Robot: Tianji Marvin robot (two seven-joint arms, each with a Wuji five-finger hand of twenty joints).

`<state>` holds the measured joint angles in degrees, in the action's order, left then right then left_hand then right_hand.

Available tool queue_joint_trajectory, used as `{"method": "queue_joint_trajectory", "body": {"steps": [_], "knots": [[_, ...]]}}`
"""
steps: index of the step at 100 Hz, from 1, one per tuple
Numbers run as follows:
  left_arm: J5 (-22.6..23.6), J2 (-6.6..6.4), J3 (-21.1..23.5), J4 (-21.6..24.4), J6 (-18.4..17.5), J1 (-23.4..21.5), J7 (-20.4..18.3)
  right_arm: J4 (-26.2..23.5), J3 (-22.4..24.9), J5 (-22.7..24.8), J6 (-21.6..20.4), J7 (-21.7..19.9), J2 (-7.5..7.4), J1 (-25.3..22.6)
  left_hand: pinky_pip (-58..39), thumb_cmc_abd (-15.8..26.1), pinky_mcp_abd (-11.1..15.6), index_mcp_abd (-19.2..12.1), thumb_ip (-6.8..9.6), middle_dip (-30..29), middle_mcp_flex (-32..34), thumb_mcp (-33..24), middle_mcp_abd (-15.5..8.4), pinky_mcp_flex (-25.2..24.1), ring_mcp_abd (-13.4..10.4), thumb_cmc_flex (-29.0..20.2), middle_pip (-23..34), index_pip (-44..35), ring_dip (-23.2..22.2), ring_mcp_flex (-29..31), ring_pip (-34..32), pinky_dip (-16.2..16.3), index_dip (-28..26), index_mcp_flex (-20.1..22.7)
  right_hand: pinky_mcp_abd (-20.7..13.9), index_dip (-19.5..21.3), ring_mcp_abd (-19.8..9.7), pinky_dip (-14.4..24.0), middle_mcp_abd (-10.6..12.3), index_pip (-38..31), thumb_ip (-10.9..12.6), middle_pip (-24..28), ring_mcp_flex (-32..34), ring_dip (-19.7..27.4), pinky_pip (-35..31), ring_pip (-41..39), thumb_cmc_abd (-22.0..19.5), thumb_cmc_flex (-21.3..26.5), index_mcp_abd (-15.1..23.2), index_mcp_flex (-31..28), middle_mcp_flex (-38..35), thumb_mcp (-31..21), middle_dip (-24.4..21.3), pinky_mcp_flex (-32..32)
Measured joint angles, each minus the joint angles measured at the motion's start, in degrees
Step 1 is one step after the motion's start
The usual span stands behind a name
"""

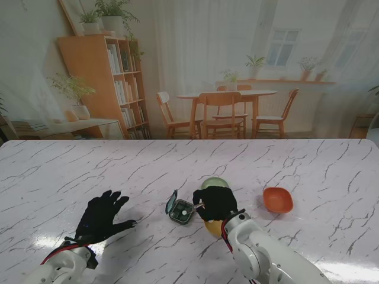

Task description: Refill the pill box with tweezers

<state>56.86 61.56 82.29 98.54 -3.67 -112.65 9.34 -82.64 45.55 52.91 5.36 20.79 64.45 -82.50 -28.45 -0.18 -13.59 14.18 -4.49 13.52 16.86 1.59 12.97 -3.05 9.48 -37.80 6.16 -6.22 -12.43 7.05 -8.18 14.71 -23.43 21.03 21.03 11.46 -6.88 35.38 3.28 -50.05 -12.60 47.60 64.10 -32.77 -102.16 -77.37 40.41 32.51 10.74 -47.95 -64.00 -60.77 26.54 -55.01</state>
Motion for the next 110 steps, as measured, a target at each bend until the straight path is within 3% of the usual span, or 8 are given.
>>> {"method": "queue_joint_trajectory", "body": {"steps": [33,56,85,110], "knots": [[-0.31,0.03,0.17,-0.02,-0.03,-0.16,0.07,-3.95,1.75,0.89,-0.1,-3.22,-0.64,-1.92,0.0,0.0,0.46,0.0,0.0,0.0,0.03,0.0,0.0,0.0,0.0,0.0,0.0,-0.08,0.0,0.0,0.0,0.0,0.0,0.59,0.0,0.01,-0.01,-0.01,-0.11,0.0,0.0,-0.63,-0.67,0.0,0.0,0.66,0.69,0.0,0.0,0.03,0.75,-0.74,0.0,0.88],[-0.4,0.04,0.22,-0.07,-0.06,-0.21,0.27,-4.54,2.86,1.21,-0.42,-2.53,-0.68,-2.92,0.0,0.0,0.72,0.0,0.0,0.0,0.04,0.0,0.0,0.0,0.0,0.0,0.0,-0.08,0.0,0.0,0.0,0.0,0.0,0.61,0.0,0.07,-0.01,-0.01,-0.11,0.0,0.0,-0.59,-0.67,0.0,0.0,0.67,0.7,0.0,0.0,0.03,0.76,-0.76,0.13,0.67],[-0.67,0.05,0.22,-0.04,-0.1,-0.22,-0.24,-10.44,10.73,4.77,-3.78,-3.86,-1.28,-9.42,0.0,0.0,0.73,0.01,0.0,-0.24,0.04,0.0,0.0,0.0,-0.01,0.0,0.0,-0.08,0.0,0.0,0.0,0.0,0.0,0.62,0.0,0.08,-0.01,0.08,-0.11,-0.01,0.0,-0.34,0.35,0.0,0.0,0.6,0.7,0.0,0.0,-1.09,-0.35,-0.76,0.6,-0.16],[-0.54,0.02,0.13,0.04,-0.08,-0.21,-0.53,-12.28,17.0,6.13,-7.15,-4.11,-1.98,-14.82,0.0,0.0,0.73,0.01,0.0,-0.27,0.04,0.0,0.0,0.0,-0.01,0.0,0.0,-0.08,0.02,0.0,0.0,0.0,0.0,0.62,0.0,0.08,-0.01,0.12,-0.09,-0.07,0.0,0.33,0.91,0.0,-0.03,0.46,0.7,0.0,0.0,-1.16,-0.93,-0.76,0.61,-0.38]]}}
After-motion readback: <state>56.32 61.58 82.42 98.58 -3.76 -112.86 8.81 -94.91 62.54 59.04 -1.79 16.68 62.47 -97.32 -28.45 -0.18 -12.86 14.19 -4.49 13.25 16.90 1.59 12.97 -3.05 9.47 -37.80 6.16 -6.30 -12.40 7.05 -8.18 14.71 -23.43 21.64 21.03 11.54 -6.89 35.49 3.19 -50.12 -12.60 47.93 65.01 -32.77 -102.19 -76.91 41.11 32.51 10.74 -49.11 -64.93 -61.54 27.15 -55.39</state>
